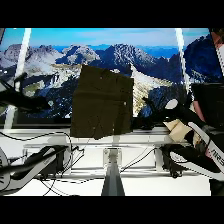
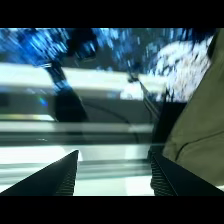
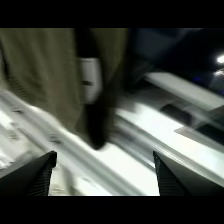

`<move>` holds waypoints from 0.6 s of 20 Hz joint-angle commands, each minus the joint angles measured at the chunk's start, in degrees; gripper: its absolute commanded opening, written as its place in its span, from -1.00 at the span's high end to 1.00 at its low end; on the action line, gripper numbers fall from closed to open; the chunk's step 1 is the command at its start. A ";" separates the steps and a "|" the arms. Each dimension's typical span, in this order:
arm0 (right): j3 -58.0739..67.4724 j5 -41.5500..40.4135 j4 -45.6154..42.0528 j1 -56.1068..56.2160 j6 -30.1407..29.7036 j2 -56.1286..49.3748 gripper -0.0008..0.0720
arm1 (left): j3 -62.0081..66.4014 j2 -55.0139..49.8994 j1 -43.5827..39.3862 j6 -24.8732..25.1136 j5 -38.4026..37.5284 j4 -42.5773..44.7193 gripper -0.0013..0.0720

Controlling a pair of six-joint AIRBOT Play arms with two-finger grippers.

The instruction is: Fold the clothes and pants, and hang the long-sleeved shirts on hangers.

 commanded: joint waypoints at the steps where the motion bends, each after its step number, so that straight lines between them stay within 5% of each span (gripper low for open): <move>1: -0.31 -5.16 7.23 2.69 -0.55 -4.68 -0.89 | -9.55 0.04 0.63 1.55 4.59 -1.27 -0.44; 3: -0.31 -6.01 10.73 3.13 -3.28 -5.86 -0.84 | -12.55 0.02 0.63 3.89 5.95 -2.10 -0.44; 8: 0.83 -7.58 13.99 3.13 -8.87 -6.08 0.71 | -17.99 -2.47 0.63 7.65 6.73 -5.81 -0.44; 12: 5.53 -8.28 15.21 3.13 -10.54 -6.05 0.88 | -19.39 -4.83 0.50 8.68 9.11 -9.42 -0.44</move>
